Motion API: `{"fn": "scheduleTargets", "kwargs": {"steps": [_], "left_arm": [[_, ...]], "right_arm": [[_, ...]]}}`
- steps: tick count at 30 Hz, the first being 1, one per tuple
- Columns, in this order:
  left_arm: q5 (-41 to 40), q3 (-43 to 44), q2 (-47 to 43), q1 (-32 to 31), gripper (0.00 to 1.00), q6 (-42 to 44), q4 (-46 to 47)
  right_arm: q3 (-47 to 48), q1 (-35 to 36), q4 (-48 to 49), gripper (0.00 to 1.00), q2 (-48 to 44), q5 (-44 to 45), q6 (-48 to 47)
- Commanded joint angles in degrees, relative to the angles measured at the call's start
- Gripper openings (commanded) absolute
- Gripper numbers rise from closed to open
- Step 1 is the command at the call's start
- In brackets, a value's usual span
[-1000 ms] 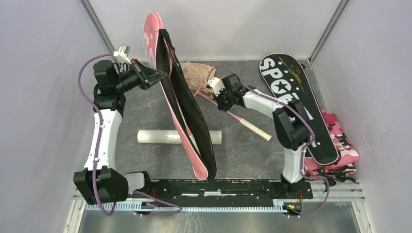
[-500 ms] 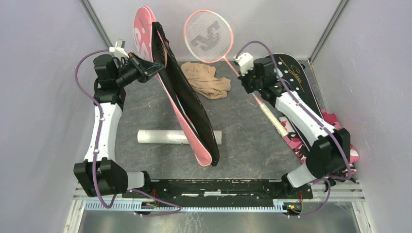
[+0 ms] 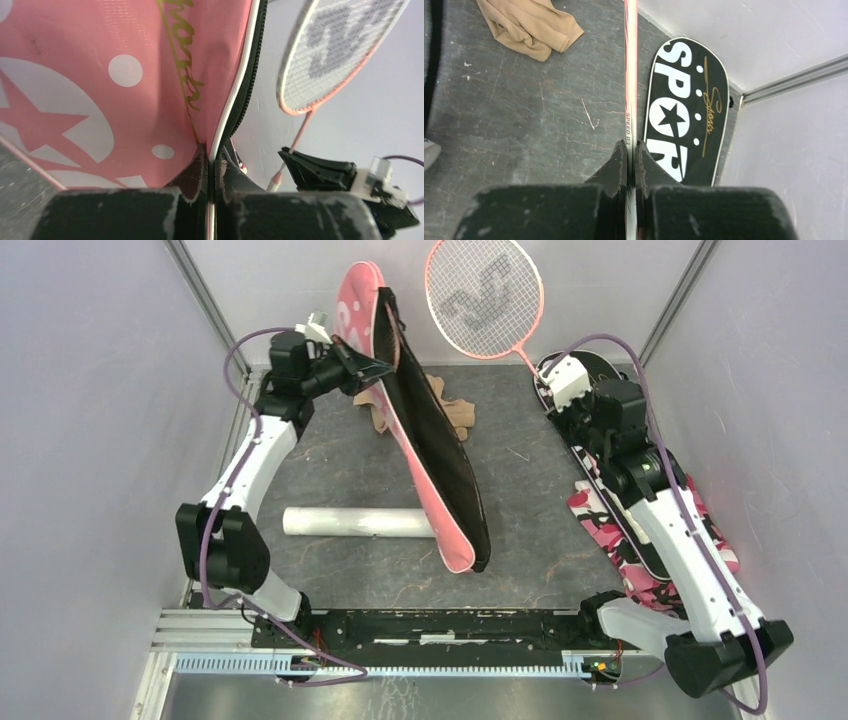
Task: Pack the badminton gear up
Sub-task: Place the racket in the racket bag.
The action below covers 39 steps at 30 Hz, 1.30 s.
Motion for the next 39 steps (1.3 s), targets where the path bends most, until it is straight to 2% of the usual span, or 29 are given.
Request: {"fn": "scheduleTargets", "kwargs": {"steps": [1,6,13,19,26,39], "left_arm": [[-3.7,8.1,4.7,-5.8,0.02,-2.4,6.8],[-5.4,13.3,12.2,-11.0,0.02,-4.0,9.9],[-5.7,15.4,19.6,-14.1,0.02,-6.6,14.0],[-5.8,13.9,20.8,-14.5,0.02,-7.8,15.5],[-6.4,13.1,21.6,-14.9,0.02,-8.5,16.2],[-4.7,8.5,21.8,-17.4,0.02,-10.7,21.7]], "right_arm": [[0.7,0.1,-4.0,0.0,-3.3,1.1,-3.8],[-0.4,0.1,-6.9,0.0,-4.9,2.3,-5.7],[-4.8,0.1,-6.9,0.0,-6.7,6.8,-7.2],[-9.9,0.1,-6.0,0.0,-7.3,10.6,-7.6],[-13.4,0.2,-6.1,0.0,-6.6,10.4,-7.7],[-16.3,2.6,-4.5,0.0,-1.7,6.1,-6.9]]}}
